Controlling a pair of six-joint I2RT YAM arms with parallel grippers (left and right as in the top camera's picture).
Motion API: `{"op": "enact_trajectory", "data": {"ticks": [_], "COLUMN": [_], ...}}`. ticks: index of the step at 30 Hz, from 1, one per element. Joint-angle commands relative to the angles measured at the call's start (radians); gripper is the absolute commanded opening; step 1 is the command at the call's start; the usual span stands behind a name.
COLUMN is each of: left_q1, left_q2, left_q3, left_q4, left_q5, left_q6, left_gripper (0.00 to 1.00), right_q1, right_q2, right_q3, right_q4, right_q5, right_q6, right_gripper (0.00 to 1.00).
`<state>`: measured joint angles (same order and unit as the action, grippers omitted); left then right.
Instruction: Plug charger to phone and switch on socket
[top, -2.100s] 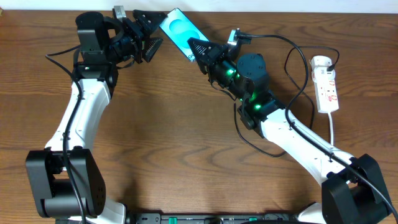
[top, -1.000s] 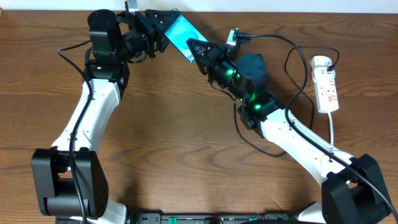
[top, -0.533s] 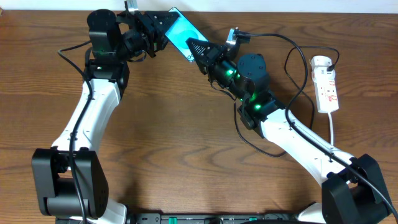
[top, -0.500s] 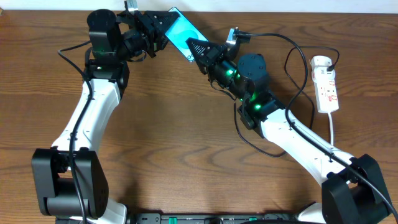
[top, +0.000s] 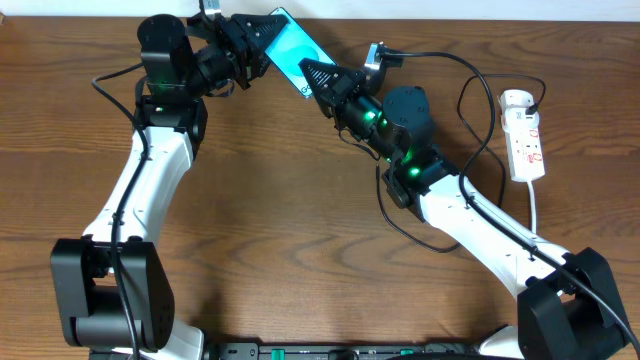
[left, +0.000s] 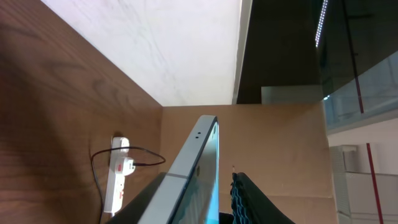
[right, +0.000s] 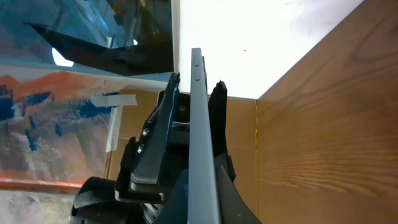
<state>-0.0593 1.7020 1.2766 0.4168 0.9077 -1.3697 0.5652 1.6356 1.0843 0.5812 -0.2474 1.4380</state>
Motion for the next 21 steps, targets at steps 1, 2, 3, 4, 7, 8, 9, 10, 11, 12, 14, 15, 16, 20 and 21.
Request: {"op": "enact_trajectory", "data": {"ticks": [1, 2, 3, 4, 7, 8, 9, 10, 11, 12, 14, 15, 16, 20, 21], "left_q1": [0.001, 0.001, 0.001, 0.001, 0.001, 0.001, 0.0, 0.0, -0.001, -0.004, -0.013, -0.021, -0.029, -0.051, -0.051], "left_q2": [-0.003, -0.003, -0.003, -0.003, -0.003, -0.003, -0.003, -0.003, -0.003, -0.003, -0.003, -0.003, -0.003, -0.003, -0.003], "left_q3": [0.004, 0.004, 0.004, 0.004, 0.004, 0.004, 0.004, 0.004, 0.004, 0.004, 0.004, 0.004, 0.004, 0.004, 0.004], "left_q4": [0.019, 0.019, 0.019, 0.02, 0.019, 0.02, 0.019, 0.019, 0.019, 0.02, 0.02, 0.02, 0.02, 0.05, 0.057], "left_q5": [0.027, 0.027, 0.029, 0.031, 0.043, 0.045, 0.045, 0.046, 0.045, 0.045, 0.044, 0.04, 0.034, 0.014, 0.014], "left_q6": [-0.002, -0.002, -0.002, -0.003, -0.018, -0.024, -0.029, -0.035, -0.043, -0.047, -0.05, -0.05, -0.05, -0.05, -0.05], "left_gripper": [0.33, 0.33, 0.33, 0.33, 0.33, 0.33, 0.33, 0.33, 0.33, 0.33, 0.33, 0.33, 0.33, 0.33, 0.33], "right_q1": [0.005, 0.005, 0.005, 0.005, 0.005, 0.005, 0.005, 0.005, 0.005, 0.005, 0.005, 0.005, 0.006, 0.006, 0.006], "right_q2": [-0.001, -0.001, -0.001, -0.001, -0.001, -0.001, -0.001, -0.001, -0.001, -0.001, -0.001, -0.001, -0.001, -0.001, -0.001], "right_q3": [0.017, 0.017, 0.017, 0.017, 0.017, 0.017, 0.017, 0.017, 0.017, 0.017, 0.017, 0.017, 0.017, 0.017, 0.017], "right_q4": [-0.005, -0.005, -0.005, -0.005, -0.005, -0.005, -0.005, -0.005, -0.005, -0.005, -0.005, -0.005, -0.005, -0.013, -0.013], "right_q5": [-0.016, -0.006, -0.001, 0.006, 0.025, 0.033, 0.039, 0.047, 0.055, 0.062, 0.07, 0.072, 0.073, 0.073, 0.073], "right_q6": [-0.057, -0.075, -0.086, -0.103, -0.139, -0.148, -0.154, -0.158, -0.161, -0.166, -0.169, -0.169, -0.169, -0.168, -0.168], "right_gripper": [0.01, 0.01, 0.01, 0.01, 0.01, 0.01, 0.01, 0.01, 0.01, 0.01, 0.01, 0.01, 0.01, 0.01, 0.01]}}
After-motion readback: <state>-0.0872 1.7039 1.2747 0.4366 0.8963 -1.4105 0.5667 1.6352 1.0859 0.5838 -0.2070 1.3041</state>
